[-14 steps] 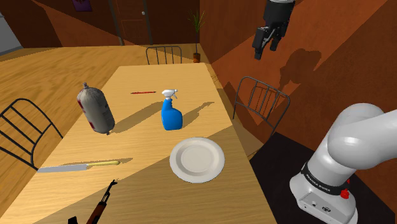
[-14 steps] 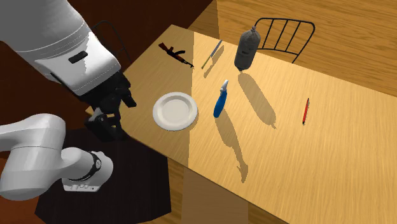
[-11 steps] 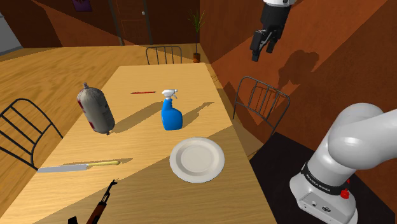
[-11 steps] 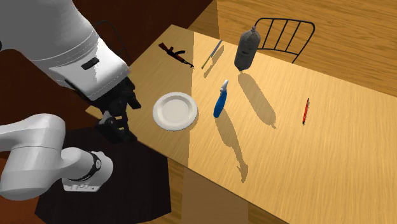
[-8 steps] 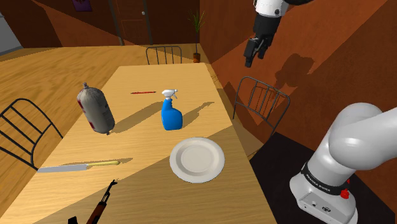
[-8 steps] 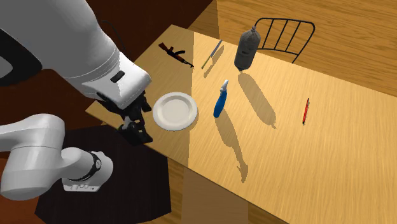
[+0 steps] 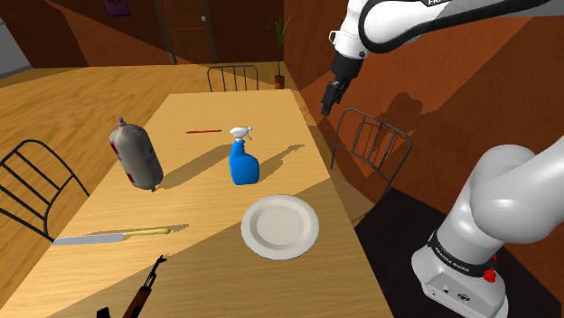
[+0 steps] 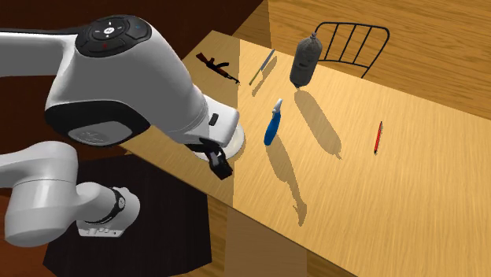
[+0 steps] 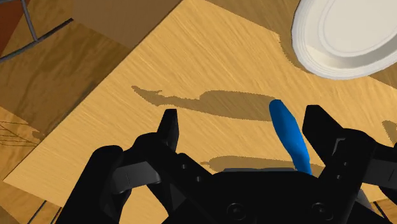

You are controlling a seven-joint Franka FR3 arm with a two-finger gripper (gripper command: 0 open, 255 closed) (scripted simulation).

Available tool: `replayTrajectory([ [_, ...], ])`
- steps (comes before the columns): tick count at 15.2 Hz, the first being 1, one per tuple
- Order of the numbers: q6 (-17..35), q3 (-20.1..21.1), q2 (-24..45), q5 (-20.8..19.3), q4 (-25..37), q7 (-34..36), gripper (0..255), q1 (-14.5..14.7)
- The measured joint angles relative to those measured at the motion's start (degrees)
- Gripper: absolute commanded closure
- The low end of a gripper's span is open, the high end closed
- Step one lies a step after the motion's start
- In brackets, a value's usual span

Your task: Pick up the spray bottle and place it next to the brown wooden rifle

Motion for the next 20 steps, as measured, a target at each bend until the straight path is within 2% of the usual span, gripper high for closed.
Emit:
replayTrajectory([
  [6,12.71,-3.89,9.98,5.19,-0.12,-11.01,0,5.29],
  [10,19.39,-6.64,18.08,11.38,2.41,-20.63,0,9.46],
  [16,26.25,-8.43,30.4,25.52,7.92,-38.27,0,14.84],
  [20,28.08,-6.74,38.41,35.95,13.16,-50.67,0,15.81],
])
